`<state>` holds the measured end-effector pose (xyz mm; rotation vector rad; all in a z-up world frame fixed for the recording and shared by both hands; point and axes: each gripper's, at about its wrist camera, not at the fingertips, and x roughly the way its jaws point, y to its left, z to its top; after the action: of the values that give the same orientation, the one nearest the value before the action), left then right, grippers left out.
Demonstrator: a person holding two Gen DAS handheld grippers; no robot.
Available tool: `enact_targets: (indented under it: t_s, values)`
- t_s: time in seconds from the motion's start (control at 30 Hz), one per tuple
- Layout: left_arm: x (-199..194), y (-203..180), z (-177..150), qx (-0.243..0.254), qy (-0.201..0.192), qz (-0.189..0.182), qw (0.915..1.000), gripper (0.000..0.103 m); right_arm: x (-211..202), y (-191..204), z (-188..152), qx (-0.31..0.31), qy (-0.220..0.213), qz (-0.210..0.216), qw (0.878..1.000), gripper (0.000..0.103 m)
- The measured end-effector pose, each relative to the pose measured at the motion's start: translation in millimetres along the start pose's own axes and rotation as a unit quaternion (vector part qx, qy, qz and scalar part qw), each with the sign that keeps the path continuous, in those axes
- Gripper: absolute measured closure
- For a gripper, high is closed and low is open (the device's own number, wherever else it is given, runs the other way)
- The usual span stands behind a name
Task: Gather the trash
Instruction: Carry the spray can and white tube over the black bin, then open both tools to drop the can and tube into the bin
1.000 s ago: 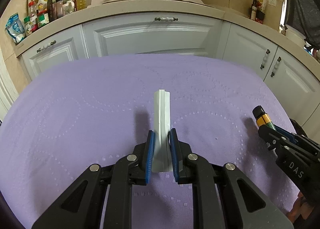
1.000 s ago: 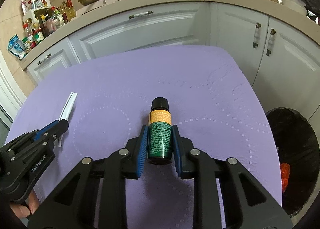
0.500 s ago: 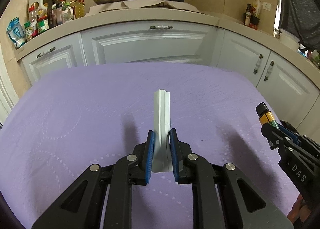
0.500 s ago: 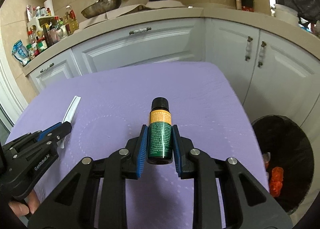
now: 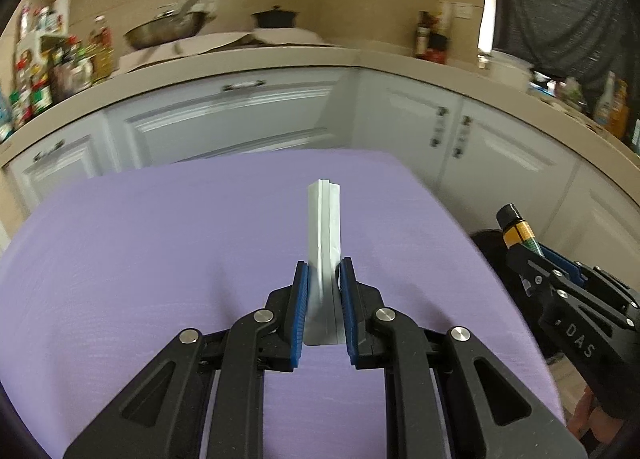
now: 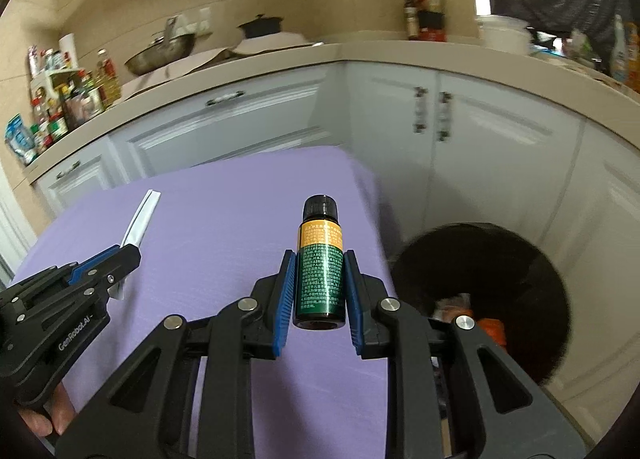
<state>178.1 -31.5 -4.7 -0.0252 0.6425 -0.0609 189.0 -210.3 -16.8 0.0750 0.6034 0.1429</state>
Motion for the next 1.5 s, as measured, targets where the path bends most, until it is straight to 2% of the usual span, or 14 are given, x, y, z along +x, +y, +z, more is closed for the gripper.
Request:
enact_targets:
  t_s: [0.4, 0.6, 0.93, 1.1, 1.2, 1.27, 1.3, 1.5]
  values:
    - [1.3, -92.8, 6.6, 0.066, -0.016, -0.076, 0.9948, 0.086, -36.0, -95.4, -8.5, 0.056, -0.026, -0.080, 0.995, 0.080]
    - [8.2, -129.3, 9.4, 0.087, -0.022, -0.099, 0.9910, 0.086, -40.0, -122.5, -7.1, 0.069, -0.034, -0.100, 0.992, 0.080]
    - [29.2, -168.5, 15.8, 0.112, -0.029, -0.105, 0.9877, 0.085, -26.4, -153.5, 0.0, 0.081, -0.041, -0.114, 0.989, 0.080]
    - [48.4, -178.7, 17.7, 0.115, -0.017, -0.101, 0.9881, 0.085, -18.0, -163.8, 3.4, 0.084, -0.045, -0.118, 0.988, 0.080]
    - [55.0, -183.3, 15.8, 0.120, -0.010, -0.098, 0.9878, 0.079, -11.1, -168.5, 3.2, 0.084, -0.043, -0.120, 0.988, 0.079]
    - [56.4, -183.5, 13.4, 0.121, -0.008, -0.094, 0.9881, 0.066, -10.1, -169.0, 2.0, 0.086, -0.045, -0.124, 0.987, 0.070]
    - [56.2, -182.3, 13.3, 0.118, -0.008, -0.094, 0.9886, 0.063, -10.5, -168.8, 1.0, 0.088, -0.047, -0.126, 0.987, 0.064]
    - [50.4, -176.4, 13.7, 0.107, -0.013, -0.095, 0.9896, 0.050, -17.6, -165.7, 0.9, 0.090, -0.054, -0.130, 0.986, 0.063]
